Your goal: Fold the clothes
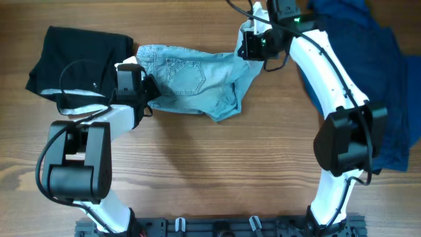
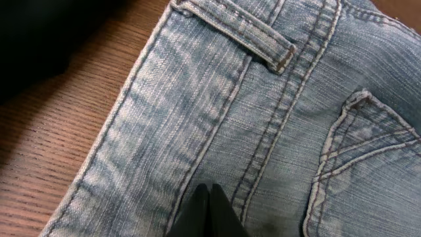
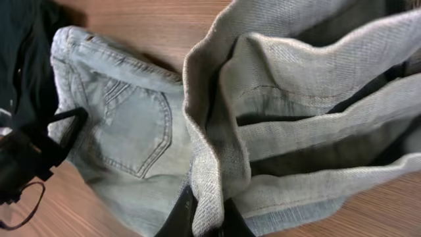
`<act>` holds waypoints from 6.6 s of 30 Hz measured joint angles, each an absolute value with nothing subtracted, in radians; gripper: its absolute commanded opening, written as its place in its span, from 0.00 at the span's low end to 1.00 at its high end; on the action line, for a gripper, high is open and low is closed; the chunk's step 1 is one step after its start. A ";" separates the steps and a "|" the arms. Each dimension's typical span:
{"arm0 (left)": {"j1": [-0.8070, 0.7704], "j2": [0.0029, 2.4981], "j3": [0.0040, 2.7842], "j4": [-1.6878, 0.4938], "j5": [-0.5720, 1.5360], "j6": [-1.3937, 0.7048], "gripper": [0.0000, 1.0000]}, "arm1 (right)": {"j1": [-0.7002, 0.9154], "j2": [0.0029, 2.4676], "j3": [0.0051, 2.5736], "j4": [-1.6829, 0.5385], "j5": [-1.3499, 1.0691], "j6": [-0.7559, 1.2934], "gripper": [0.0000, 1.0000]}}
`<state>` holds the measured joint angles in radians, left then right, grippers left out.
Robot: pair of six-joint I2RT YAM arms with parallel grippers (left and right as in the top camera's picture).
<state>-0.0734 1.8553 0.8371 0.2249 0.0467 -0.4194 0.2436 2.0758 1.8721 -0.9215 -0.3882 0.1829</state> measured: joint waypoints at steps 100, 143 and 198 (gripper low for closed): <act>0.024 2.292 1.658 -0.840 0.739 0.272 0.04 | 0.146 2.036 1.872 -0.995 -0.470 0.046 1.00; 0.413 1.882 1.682 -0.099 0.228 -0.959 0.04 | 0.146 2.036 1.872 -1.010 -0.418 -0.006 1.00; 0.298 2.317 1.702 -0.298 0.179 0.216 1.00 | 0.146 2.036 1.872 -0.963 -0.402 -0.006 1.00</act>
<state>0.2981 2.3169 1.7016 -0.2981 0.1791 0.2157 0.1455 2.0361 1.8725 -0.9630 -0.4019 -0.0059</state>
